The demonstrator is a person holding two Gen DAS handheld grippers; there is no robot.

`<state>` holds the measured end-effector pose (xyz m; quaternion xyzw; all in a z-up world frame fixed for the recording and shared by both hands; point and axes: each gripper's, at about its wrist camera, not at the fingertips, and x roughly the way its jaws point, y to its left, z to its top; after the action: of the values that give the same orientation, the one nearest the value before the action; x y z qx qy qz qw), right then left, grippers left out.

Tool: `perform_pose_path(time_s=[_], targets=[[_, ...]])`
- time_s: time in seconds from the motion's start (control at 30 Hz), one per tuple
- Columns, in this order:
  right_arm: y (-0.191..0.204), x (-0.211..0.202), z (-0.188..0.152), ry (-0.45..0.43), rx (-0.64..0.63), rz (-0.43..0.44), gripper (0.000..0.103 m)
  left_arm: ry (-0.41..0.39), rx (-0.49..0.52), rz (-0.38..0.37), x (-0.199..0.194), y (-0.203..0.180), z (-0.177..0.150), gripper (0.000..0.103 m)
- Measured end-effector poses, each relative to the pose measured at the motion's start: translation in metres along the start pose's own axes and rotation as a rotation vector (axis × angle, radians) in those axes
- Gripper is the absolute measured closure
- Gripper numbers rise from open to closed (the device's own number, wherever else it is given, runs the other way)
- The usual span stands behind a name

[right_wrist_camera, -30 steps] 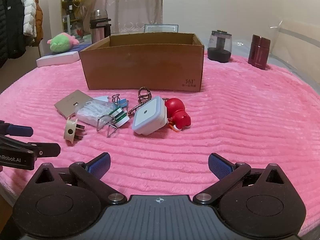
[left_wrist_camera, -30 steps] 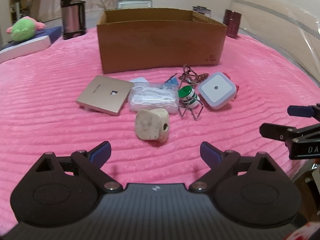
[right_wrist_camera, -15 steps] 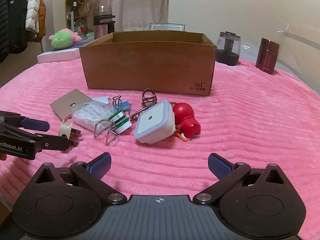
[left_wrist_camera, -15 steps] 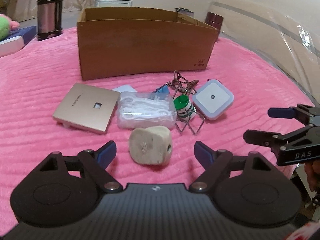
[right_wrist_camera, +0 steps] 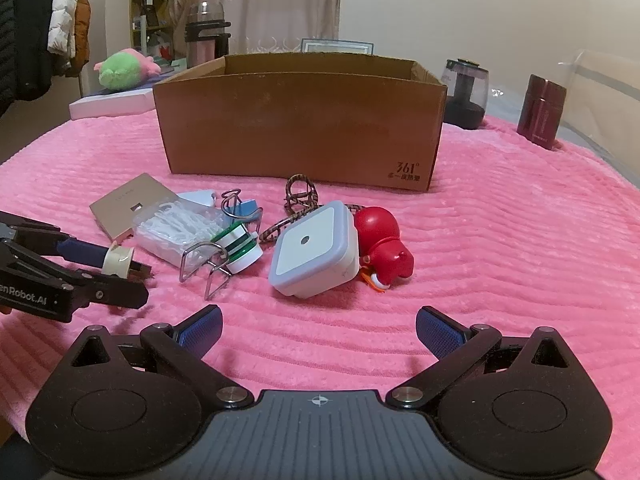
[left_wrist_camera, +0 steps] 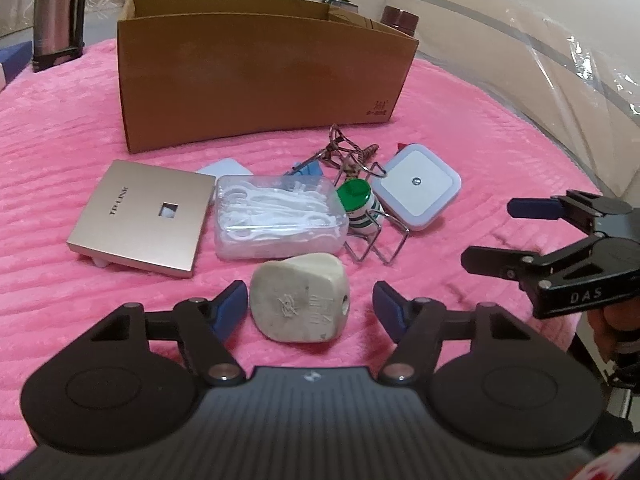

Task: Organize rigid objects
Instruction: 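Grasp the beige plug with the left gripper while the right gripper grasps the white night light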

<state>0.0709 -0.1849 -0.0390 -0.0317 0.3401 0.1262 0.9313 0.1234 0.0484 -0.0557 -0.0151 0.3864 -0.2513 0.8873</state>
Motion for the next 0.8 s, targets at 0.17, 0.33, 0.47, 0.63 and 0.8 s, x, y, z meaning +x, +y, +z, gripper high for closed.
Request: perform_pose_path(time_s=[0.17, 0.33, 0.47, 0.63, 0.8], targets=[[0.000, 0.002, 0.001, -0.001, 0.002, -0.002, 0.002, 0.008, -0.014, -0.026, 0.001, 0.006, 0.001, 0.047], [-0.001, 0.004, 0.001, -0.002, 0.005, -0.006, 0.002, 0.003, -0.031, -0.022, 0.000, 0.009, 0.002, 0.055], [0.000, 0.005, 0.002, -0.006, 0.000, -0.008, 0.002, -0.002, -0.041, -0.009, -0.004, 0.006, 0.000, 0.055], [0.001, 0.007, 0.004, -0.017, -0.019, -0.020, 0.002, -0.034, -0.041, 0.038, -0.010, -0.007, -0.004, 0.056], [0.006, 0.011, 0.007, -0.040, -0.089, -0.045, 0.009, -0.073, -0.071, 0.080, -0.018, -0.018, -0.004, 0.056]])
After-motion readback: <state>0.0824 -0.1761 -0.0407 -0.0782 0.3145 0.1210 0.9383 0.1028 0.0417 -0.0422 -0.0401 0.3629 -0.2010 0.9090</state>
